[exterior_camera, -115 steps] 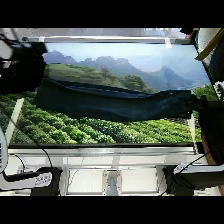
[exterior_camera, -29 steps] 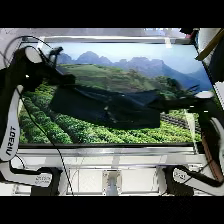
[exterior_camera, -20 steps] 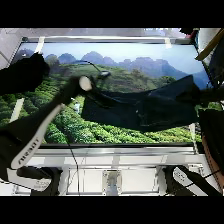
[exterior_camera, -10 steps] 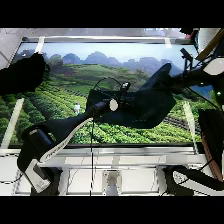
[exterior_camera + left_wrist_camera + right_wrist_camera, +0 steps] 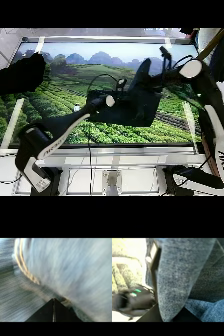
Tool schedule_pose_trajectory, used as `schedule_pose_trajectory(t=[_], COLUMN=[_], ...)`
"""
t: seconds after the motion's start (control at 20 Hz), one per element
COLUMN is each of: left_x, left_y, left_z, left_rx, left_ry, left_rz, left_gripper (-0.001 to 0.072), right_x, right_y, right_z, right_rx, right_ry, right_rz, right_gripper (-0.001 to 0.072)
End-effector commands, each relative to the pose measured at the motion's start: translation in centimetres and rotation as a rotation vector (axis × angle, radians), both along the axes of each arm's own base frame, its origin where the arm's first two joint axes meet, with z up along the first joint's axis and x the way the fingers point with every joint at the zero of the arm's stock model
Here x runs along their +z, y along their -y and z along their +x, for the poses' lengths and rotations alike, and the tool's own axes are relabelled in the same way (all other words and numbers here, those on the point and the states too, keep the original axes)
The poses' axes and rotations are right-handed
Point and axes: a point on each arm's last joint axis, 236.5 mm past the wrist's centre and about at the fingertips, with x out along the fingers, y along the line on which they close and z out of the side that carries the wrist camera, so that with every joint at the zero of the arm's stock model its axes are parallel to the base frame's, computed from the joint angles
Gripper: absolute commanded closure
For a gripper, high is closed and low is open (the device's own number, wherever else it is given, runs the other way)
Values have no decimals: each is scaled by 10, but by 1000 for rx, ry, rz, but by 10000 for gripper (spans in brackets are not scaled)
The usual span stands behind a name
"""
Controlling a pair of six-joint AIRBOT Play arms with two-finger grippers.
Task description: Fold the clothes and pants, and hang the long-sleeved shirts on hangers.
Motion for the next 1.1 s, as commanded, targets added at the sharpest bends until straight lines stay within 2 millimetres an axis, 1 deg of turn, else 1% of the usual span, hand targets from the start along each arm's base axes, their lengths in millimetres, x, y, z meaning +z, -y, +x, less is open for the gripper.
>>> schedule_pose_trajectory(t=[0.0, 0.05, 0.1, 0.15, 0.2, 0.25, 0.35, 0.4, 0.5, 0.55, 0.6, 0.65, 0.7, 0.75, 0.8, 0.85, 0.9, 0.95, 1.0, 1.05], left_x=[-9, -4, 7, 21, 40, 58, 94, 109, 135, 143, 150, 154, 157, 158, 158, 157, 157, 156, 156, 156], left_y=[-109, -154, -197, -232, -263, -286, -320, -333, -356, -363, -368, -371, -371, -371, -371, -370, -370, -370, -371, -371], left_z=[-19, -18, -13, -8, -2, 4, 12, 13, 12, 11, 10, 9, 9, 8, 8, 8, 7, 6, 6, 6], left_rx=[-144, -149, -127, -91, -38, 15, 122, 165, 238, 259, 276, 285, 287, 288, 287, 286, 285, 283, 283, 283], left_ry=[-120, -140, -146, -140, -119, -94, -37, -13, 29, 45, 58, 66, 72, 74, 74, 73, 69, 64, 62, 62], left_rz=[321, 435, 531, 594, 631, 638, 610, 598, 581, 576, 572, 569, 568, 567, 567, 567, 568, 570, 571, 571], left_gripper=[685, 685, 685, 685, 685, 685, 685, 685, 685, 685, 685, 685, 685, 685, 685, 685, 685, 685, 686, 686], right_x=[-36, -49, -62, -72, -83, -92, -107, -111, -109, -102, -92, -80, -67, -59, -54, -51, -50, -51, -53, -56], right_y=[-28, -36, -48, -61, -76, -92, -127, -144, -179, -196, -212, -224, -234, -239, -238, -230, -214, -189, -154, -112], right_z=[-1, -1, 0, 1, 1, 0, -3, -3, 1, 4, 7, 10, 11, 10, 9, 12, 15, 18, 20, 21], right_rx=[17, 19, 21, 28, 31, 36, 40, 37, 18, 4, -13, -26, -32, -20, -1, 21, 44, 74, 101, 105], right_ry=[-65, -94, -115, -120, -122, -119, -104, -83, -16, 26, 77, 129, 176, 191, 192, 190, 184, 178, 166, 141], right_rz=[-38, -41, -40, -37, -32, -26, -4, 16, 82, 129, 183, 223, 255, 264, 252, 217, 163, 84, -21, -140], right_gripper=[663, 663, 663, 663, 663, 663, 663, 663, 662, 662, 617, 473, 295, 272, 272, 272, 272, 272, 272, 272])
